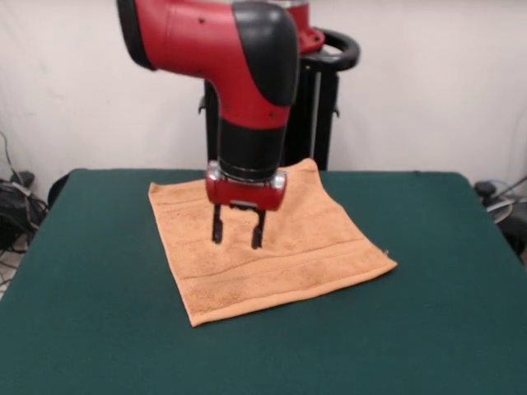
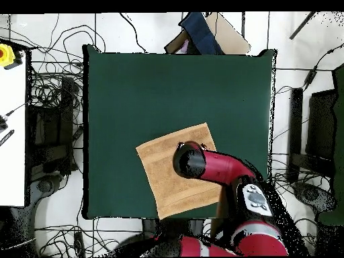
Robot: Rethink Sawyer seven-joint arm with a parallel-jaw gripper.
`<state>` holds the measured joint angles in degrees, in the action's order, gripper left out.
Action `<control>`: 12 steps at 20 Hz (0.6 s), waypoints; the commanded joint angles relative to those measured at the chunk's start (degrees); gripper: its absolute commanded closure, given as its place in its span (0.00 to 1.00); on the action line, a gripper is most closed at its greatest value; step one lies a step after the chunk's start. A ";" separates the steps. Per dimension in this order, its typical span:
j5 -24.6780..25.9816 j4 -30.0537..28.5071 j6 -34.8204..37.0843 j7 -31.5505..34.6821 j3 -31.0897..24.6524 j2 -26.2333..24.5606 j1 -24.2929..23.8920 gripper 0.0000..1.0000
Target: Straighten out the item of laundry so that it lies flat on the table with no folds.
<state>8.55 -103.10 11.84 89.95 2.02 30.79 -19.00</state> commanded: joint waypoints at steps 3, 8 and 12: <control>-1.60 7.73 -15.25 12.69 -1.29 -13.20 3.91 0.00; -4.03 10.62 -22.62 13.20 2.17 -18.06 6.06 0.00; -5.31 10.39 -25.40 11.55 6.33 -15.37 7.85 0.00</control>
<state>8.36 -99.96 -7.30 89.95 4.91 21.31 -12.95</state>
